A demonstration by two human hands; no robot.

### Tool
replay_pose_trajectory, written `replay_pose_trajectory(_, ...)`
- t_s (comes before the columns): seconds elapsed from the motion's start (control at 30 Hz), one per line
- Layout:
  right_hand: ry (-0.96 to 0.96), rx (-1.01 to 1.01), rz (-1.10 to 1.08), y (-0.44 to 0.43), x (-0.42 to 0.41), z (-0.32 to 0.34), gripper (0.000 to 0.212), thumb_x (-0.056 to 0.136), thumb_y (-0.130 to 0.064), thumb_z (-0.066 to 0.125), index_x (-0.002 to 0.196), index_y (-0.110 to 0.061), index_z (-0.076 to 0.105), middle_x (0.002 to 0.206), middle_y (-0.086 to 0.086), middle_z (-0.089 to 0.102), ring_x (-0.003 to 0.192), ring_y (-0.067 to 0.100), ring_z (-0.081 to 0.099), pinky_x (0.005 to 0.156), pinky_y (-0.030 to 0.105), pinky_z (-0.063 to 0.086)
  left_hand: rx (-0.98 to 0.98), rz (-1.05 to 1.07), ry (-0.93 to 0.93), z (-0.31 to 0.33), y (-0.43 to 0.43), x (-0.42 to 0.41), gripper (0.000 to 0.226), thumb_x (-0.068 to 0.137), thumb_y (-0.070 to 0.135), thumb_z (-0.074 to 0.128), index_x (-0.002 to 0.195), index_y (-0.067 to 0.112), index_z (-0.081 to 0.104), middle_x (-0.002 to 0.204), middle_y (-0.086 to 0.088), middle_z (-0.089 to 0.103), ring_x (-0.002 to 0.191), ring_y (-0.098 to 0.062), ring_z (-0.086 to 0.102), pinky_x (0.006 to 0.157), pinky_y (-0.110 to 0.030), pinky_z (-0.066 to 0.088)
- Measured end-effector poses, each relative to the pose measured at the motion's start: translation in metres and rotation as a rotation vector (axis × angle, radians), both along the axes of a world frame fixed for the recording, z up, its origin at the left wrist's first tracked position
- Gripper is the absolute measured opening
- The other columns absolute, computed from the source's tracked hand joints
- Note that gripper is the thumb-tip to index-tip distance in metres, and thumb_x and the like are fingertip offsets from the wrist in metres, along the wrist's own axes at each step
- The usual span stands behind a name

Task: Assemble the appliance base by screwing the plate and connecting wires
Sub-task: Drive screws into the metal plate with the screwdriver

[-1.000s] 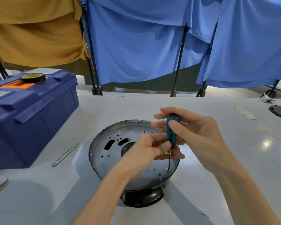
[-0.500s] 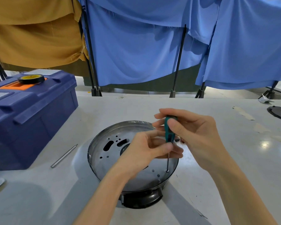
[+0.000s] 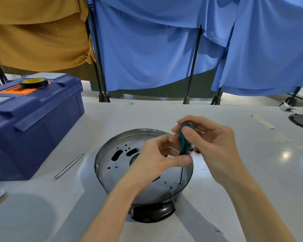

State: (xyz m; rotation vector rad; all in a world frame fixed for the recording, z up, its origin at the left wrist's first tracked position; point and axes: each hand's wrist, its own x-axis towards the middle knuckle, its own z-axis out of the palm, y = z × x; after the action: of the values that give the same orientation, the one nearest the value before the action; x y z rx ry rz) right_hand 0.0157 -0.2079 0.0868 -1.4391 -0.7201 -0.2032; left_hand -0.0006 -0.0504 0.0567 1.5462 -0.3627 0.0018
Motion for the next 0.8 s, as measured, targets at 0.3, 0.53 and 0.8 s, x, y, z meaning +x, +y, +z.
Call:
replay_pose_trajectory(0.3,0.082,0.033,0.22,-0.004,-0.006,0.003,0.034,0.096,-0.025,0.056,0.125,-0.009,0.06,0.114,0.01,0.072,0.103,0.029,0.07,0.081,0.029,0.057,-0.096,-0.179,0.074,0.0,0.005,0.0,0.027,0.091,-0.01,0.054,0.106,0.007,0.069,0.101,-0.014,0.074,0.093,-0.033,0.072,0.083,-0.029,0.056)
replay_pose_trajectory(0.53,0.005,0.003,-0.174,0.013,-0.004,-0.003,0.031,0.072,-0.019,0.083,0.09,-0.023,0.059,0.079,-0.004,0.065,0.072,0.012,0.064,0.066,0.026,0.057,-0.051,-0.077,0.07,0.002,-0.002,-0.001,0.023,0.082,-0.004,0.071,0.105,0.002,0.068,0.103,-0.025,0.067,0.084,-0.027,0.074,0.075,-0.024,0.058)
replay_pose_trajectory(0.8,-0.022,-0.014,-0.013,0.001,-0.004,-0.002,0.024,0.083,-0.025,0.07,0.104,-0.014,0.069,0.094,-0.002,0.076,0.09,0.018,0.073,0.076,0.021,0.056,-0.074,-0.09,0.072,0.001,-0.001,-0.003,0.026,0.086,-0.001,0.068,0.111,0.001,0.062,0.095,-0.006,0.074,0.088,-0.029,0.073,0.082,-0.031,0.058)
